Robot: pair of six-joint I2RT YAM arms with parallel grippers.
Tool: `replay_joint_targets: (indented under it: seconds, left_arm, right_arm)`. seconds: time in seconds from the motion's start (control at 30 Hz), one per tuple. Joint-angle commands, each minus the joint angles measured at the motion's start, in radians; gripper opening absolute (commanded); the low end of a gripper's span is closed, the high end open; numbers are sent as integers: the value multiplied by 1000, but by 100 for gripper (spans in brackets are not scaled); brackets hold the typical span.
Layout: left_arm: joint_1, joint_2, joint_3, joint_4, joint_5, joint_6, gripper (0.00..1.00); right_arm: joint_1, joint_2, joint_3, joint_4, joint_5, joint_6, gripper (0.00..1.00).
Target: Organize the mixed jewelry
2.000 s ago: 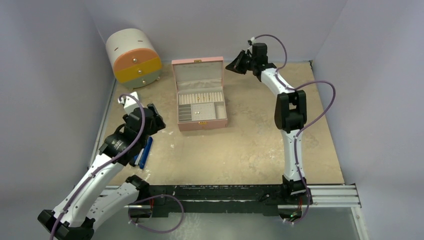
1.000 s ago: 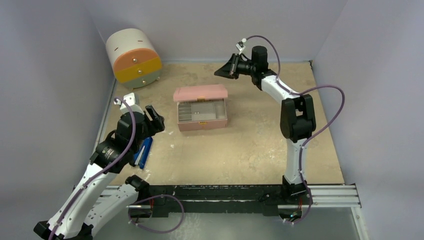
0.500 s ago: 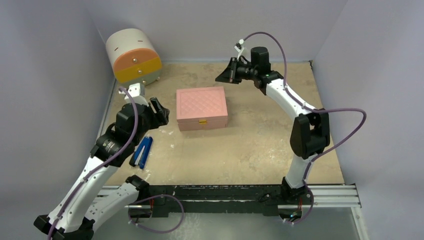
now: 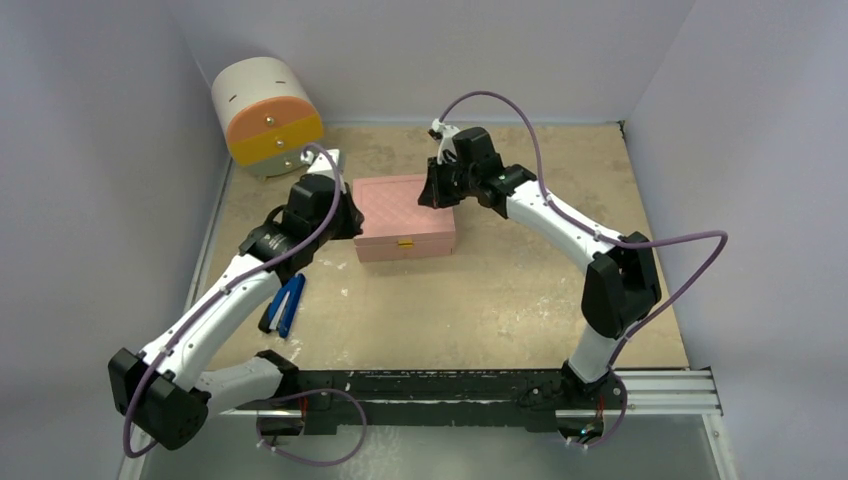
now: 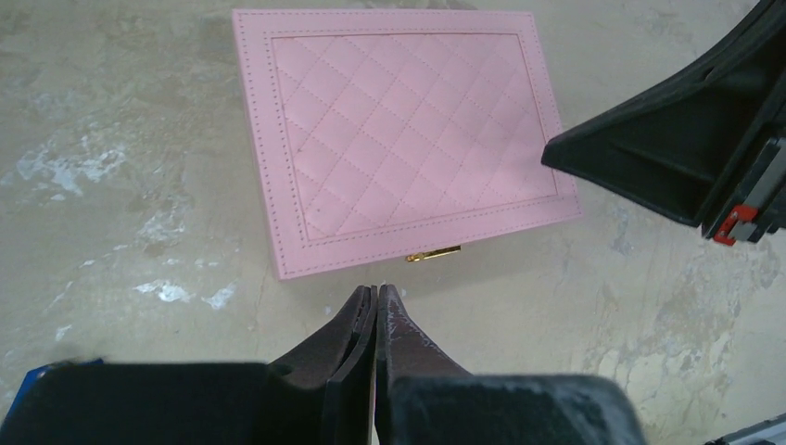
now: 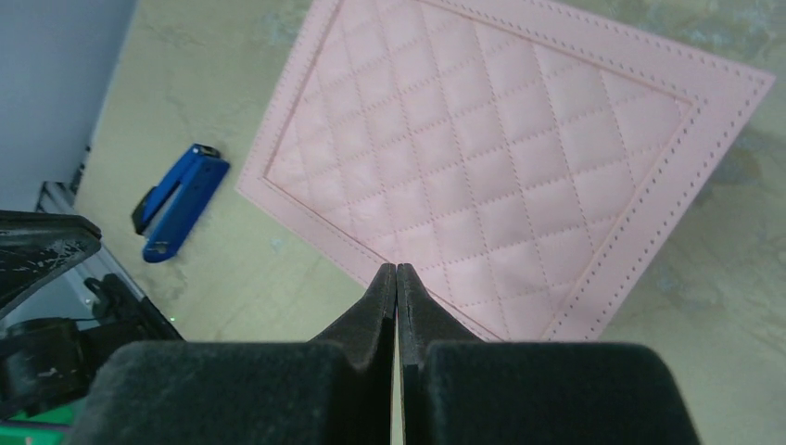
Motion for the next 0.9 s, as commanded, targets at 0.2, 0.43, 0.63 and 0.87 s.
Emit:
replay_joint_targets:
  seconds: [0.2, 0.43, 0.63, 0.87]
  left_arm:
    - [4, 173, 18, 191, 107, -14, 0]
    - [4, 269, 6, 235, 145, -26, 0]
    - [4, 311, -14, 258, 149, -29, 0]
    - [4, 346, -55, 271, 147, -35, 0]
  right_arm:
    - [32, -46, -42, -27, 109, -24, 0]
    - [66, -22, -62, -20, 98, -9, 0]
    - [87, -3, -69, -9, 93, 1, 0]
    - [95, 12, -98, 12, 93, 11, 0]
